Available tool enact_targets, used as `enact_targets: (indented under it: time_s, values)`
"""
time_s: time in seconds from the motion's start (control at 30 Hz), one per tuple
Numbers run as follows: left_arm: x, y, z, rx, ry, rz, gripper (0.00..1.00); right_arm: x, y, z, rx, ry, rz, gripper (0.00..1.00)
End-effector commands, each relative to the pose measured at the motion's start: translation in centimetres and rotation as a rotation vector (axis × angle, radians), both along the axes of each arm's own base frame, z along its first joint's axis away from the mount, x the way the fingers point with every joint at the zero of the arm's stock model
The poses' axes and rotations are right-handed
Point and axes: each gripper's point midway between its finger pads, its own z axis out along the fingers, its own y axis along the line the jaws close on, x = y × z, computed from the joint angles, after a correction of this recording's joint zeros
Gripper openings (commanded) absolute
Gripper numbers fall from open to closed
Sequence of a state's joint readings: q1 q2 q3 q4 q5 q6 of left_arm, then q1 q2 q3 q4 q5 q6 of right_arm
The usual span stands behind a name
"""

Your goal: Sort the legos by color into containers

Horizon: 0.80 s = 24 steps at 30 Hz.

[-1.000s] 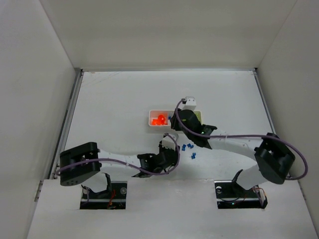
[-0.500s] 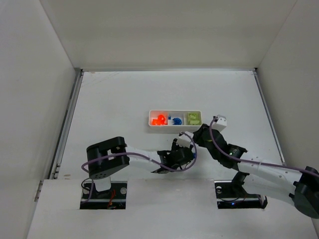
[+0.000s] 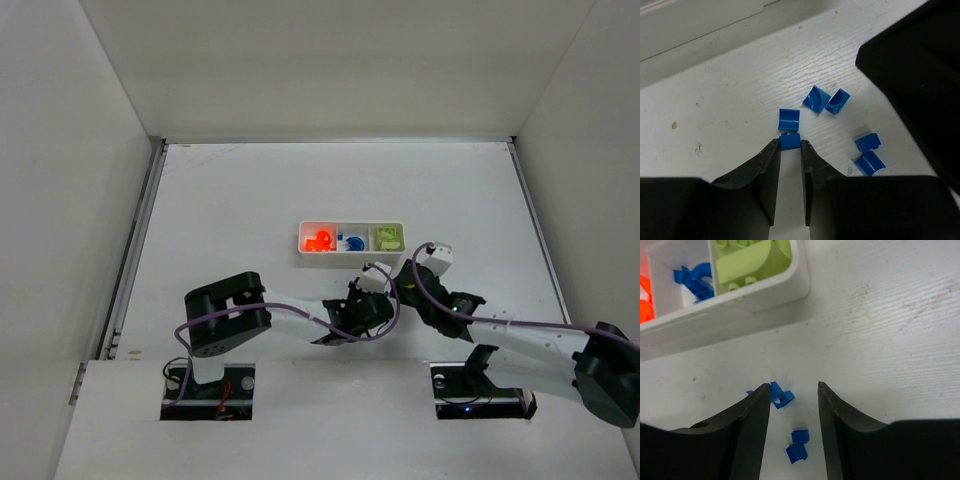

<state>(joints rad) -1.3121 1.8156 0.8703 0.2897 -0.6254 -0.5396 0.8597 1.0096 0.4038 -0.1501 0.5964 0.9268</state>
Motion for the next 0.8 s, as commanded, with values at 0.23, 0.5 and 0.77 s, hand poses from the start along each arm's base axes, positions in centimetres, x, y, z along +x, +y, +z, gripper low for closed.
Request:
enact_targets:
  time_s: [0.23,0.5,0.77]
  values:
    - [1.3,3.1,4.2,-0.088,-0.031,0.062,0.13,-0.9,3.9,-1.5,-0.052,0.072,0.116,0.48]
    - [4.7,5.0,8.9,-0.235,-0.02,0.12,0.13,-1.1,4.1,-2.4,-0.106,0.108,0.161,0.46]
    - [10.3,4.1,11.7,-0.327,-0.011,0.161,0.15,0.2,4.2,-2.9,-0.142,0.125,0.166,0.46]
